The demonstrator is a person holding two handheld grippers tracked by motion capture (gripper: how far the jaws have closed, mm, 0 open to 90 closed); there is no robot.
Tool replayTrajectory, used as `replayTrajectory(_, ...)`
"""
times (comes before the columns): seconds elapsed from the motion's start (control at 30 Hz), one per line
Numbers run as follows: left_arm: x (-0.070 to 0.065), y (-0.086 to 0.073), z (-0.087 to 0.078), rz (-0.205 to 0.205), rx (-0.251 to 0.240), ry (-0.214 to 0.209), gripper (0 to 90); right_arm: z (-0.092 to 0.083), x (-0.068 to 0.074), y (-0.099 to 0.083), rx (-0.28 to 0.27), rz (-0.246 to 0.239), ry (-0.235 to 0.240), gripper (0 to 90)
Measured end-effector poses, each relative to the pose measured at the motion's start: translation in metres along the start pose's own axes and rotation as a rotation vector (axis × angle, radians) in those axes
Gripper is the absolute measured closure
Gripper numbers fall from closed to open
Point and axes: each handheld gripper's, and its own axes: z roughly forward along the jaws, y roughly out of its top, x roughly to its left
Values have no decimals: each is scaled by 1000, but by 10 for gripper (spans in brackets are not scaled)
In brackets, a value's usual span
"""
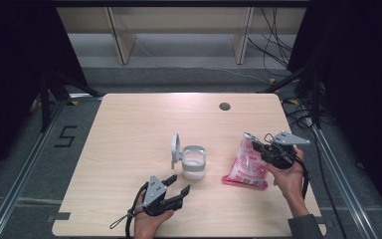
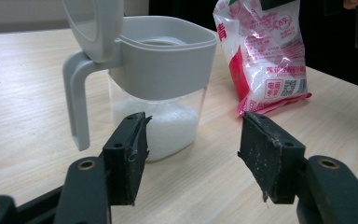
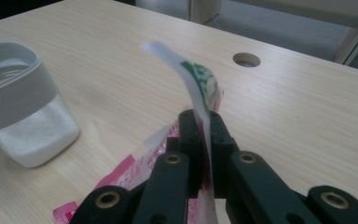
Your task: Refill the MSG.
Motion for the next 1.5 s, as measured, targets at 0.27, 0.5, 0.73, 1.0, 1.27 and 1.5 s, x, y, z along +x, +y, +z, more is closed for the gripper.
replayTrajectory(0.27,10,7,-10,2,-9,35,404,5,-8,-6,31,-20,-29,871)
replayTrajectory(0.5,19,11,-15,16,5,63,403,8,-11,-9,28,-23,-43,858)
replayTrajectory(0.73,26,15,-17,6,4,88,412,8,-12,-15,50,24,-88,736)
replayTrajectory(1.0,32,16,-16,15,11,103,413,5,-15,-19,52,78,-110,560)
replayTrajectory(1.27,38,18,-17,23,23,109,414,-1,-17,-22,36,104,-130,442)
replayTrajectory(1.5,43,19,-17,8,25,118,410,-4,-13,-25,41,140,-158,416)
